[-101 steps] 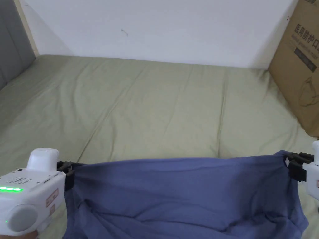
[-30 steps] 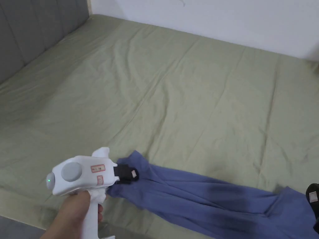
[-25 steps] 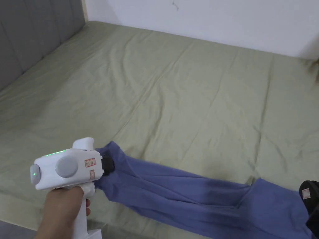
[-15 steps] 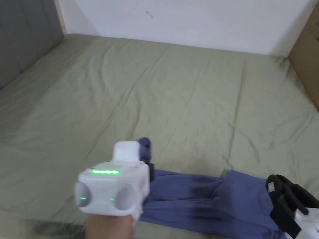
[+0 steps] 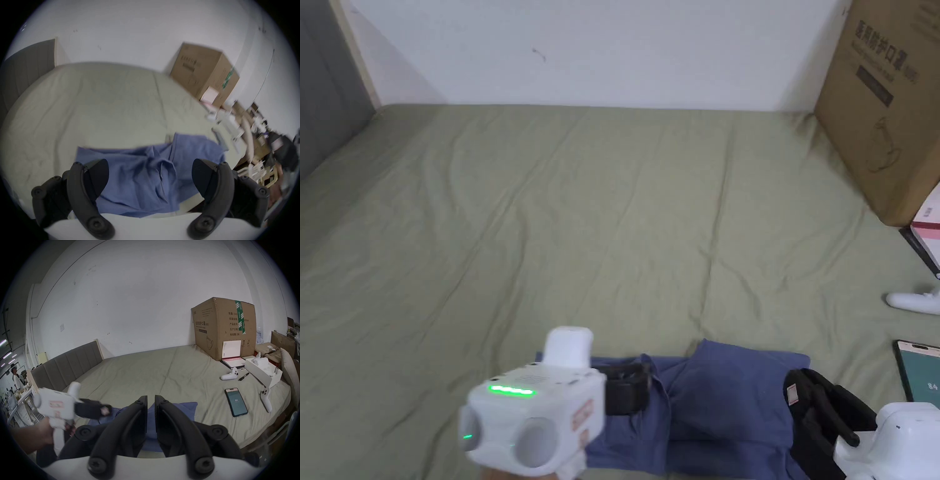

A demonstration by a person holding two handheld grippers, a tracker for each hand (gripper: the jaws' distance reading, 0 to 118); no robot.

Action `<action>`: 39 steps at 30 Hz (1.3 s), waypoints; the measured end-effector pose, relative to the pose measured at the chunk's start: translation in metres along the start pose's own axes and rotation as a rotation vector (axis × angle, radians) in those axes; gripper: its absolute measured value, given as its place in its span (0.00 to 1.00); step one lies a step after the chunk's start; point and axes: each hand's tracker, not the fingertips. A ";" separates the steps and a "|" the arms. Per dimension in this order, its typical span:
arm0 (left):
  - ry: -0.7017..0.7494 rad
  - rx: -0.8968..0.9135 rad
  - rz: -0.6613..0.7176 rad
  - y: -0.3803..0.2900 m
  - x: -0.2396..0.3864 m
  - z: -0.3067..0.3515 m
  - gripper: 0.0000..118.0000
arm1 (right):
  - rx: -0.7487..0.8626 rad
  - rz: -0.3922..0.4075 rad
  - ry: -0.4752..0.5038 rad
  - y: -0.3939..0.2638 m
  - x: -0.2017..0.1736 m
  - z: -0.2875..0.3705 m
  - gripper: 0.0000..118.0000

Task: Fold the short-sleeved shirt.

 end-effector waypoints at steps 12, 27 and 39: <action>0.047 -0.163 0.185 -0.041 -0.005 -0.077 0.07 | -0.021 -0.036 -0.025 -0.008 0.010 0.000 0.08; 0.042 -0.034 -0.109 -0.027 -0.001 0.011 0.10 | -0.046 0.015 -0.002 -0.007 -0.006 -0.015 0.08; -0.479 -0.105 0.757 -0.047 -0.135 0.020 0.96 | -0.142 0.068 0.058 -0.020 -0.047 -0.044 0.08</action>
